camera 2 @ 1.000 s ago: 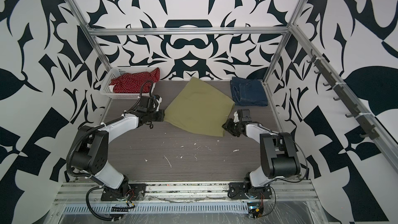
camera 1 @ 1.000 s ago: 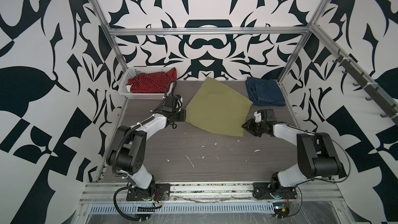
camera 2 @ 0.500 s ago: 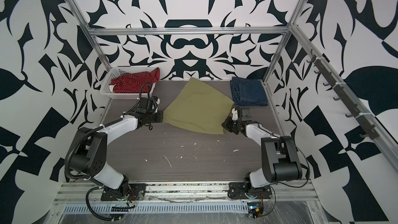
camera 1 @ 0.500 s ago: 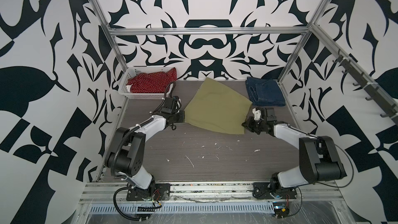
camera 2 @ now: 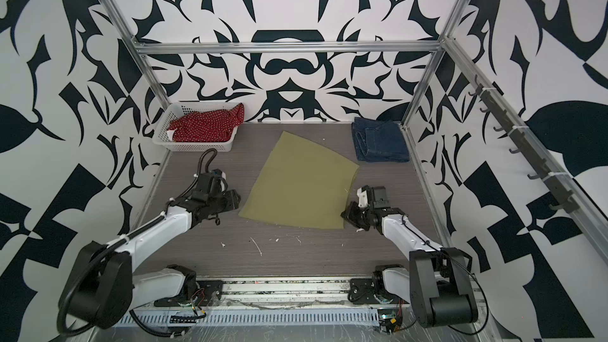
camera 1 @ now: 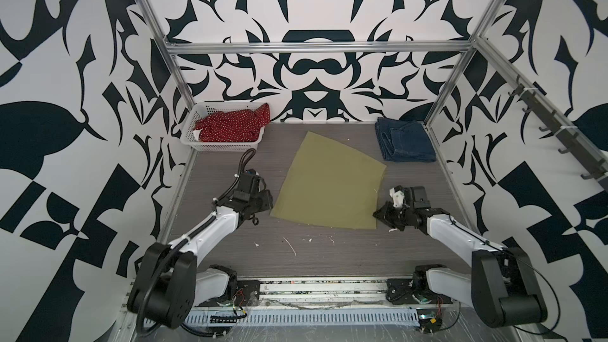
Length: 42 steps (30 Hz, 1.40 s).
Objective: Fold and stack the skirts
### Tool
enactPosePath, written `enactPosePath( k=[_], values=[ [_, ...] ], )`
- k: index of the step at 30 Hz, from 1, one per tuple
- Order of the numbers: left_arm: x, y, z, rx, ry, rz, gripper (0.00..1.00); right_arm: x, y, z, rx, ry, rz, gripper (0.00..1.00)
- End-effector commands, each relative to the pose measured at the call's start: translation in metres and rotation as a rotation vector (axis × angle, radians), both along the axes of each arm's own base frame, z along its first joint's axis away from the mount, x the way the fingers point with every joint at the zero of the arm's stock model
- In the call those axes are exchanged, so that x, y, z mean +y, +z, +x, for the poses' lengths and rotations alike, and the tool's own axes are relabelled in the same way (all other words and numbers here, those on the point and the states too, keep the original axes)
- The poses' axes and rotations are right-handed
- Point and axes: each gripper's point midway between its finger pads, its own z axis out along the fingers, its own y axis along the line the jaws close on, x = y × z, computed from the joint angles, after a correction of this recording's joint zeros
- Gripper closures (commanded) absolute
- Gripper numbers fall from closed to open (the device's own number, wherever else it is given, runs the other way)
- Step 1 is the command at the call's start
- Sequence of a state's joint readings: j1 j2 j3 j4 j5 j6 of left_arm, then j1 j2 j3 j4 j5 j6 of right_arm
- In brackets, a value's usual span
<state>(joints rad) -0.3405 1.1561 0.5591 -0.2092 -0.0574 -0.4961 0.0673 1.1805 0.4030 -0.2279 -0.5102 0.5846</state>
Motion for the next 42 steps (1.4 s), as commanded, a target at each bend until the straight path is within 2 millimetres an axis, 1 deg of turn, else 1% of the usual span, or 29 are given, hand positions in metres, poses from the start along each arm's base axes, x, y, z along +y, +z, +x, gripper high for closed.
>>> enactPosePath(
  k=[1,3,4,5,7,9,11,12,13,14,18,20,21,22,25,29,32,34,36,37,40,42],
  values=[
    [0.001,0.051,0.011,-0.196,0.045,-0.068,0.35,0.010,0.021,-0.001,-0.056,0.041,0.058,0.75],
    [-0.001,0.073,0.016,-0.291,0.010,-0.072,0.31,0.011,0.032,-0.001,-0.085,0.065,0.055,0.74],
    [-0.003,0.079,0.019,-0.315,-0.015,-0.058,0.29,0.011,0.037,0.001,-0.102,0.072,0.051,0.73],
    [-0.006,0.081,0.024,-0.316,-0.034,-0.051,0.29,0.011,0.042,0.003,-0.119,0.077,0.044,0.73],
    [-0.022,0.079,0.034,-0.268,-0.115,-0.055,0.31,0.009,0.052,0.010,-0.155,0.072,0.035,0.72],
    [-0.039,0.073,0.047,-0.211,-0.177,-0.078,0.36,0.003,0.062,0.020,-0.194,0.040,-0.002,0.72],
    [-0.054,0.060,0.064,-0.150,-0.207,-0.101,0.42,-0.007,0.073,0.036,-0.265,-0.022,-0.041,0.71],
    [-0.062,0.059,0.074,-0.150,-0.223,-0.122,0.45,-0.010,0.079,0.045,-0.299,-0.047,-0.053,0.71],
    [-0.069,0.058,0.082,-0.153,-0.239,-0.140,0.50,-0.012,0.082,0.055,-0.315,-0.065,-0.061,0.71],
    [-0.076,0.054,0.089,-0.144,-0.252,-0.145,0.56,-0.014,0.084,0.063,-0.317,-0.074,-0.071,0.71],
    [-0.099,0.028,0.108,-0.084,-0.309,-0.130,0.68,-0.028,0.085,0.104,-0.302,-0.136,-0.150,0.72],
    [-0.106,0.016,0.114,-0.066,-0.319,-0.124,0.69,-0.040,0.088,0.122,-0.309,-0.182,-0.201,0.72],
    [-0.107,0.011,0.116,-0.054,-0.319,-0.124,0.64,-0.044,0.090,0.131,-0.320,-0.199,-0.219,0.71],
    [-0.108,0.004,0.118,-0.035,-0.319,-0.117,0.58,-0.049,0.089,0.139,-0.324,-0.216,-0.237,0.70],
    [-0.106,-0.001,0.131,-0.032,-0.316,-0.079,0.47,-0.052,0.088,0.160,-0.319,-0.217,-0.231,0.68],
    [-0.114,0.002,0.155,-0.031,-0.342,-0.072,0.43,-0.048,0.080,0.180,-0.297,-0.209,-0.197,0.65],
    [-0.120,-0.007,0.169,-0.010,-0.351,-0.069,0.42,-0.047,0.070,0.185,-0.281,-0.235,-0.165,0.64],
    [-0.123,-0.018,0.173,0.012,-0.351,-0.071,0.44,-0.050,0.061,0.186,-0.271,-0.253,-0.176,0.62],
    [-0.126,-0.029,0.175,0.039,-0.357,-0.079,0.58,-0.050,0.055,0.187,-0.262,-0.252,-0.175,0.62],
    [-0.127,-0.033,0.175,0.050,-0.361,-0.084,0.61,-0.049,0.052,0.189,-0.255,-0.247,-0.172,0.62],
    [-0.127,-0.040,0.174,0.067,-0.355,-0.086,0.63,-0.045,0.045,0.193,-0.242,-0.234,-0.158,0.62],
    [-0.122,-0.043,0.172,0.073,-0.334,-0.072,0.65,-0.044,0.040,0.196,-0.233,-0.226,-0.154,0.62]
  ],
)
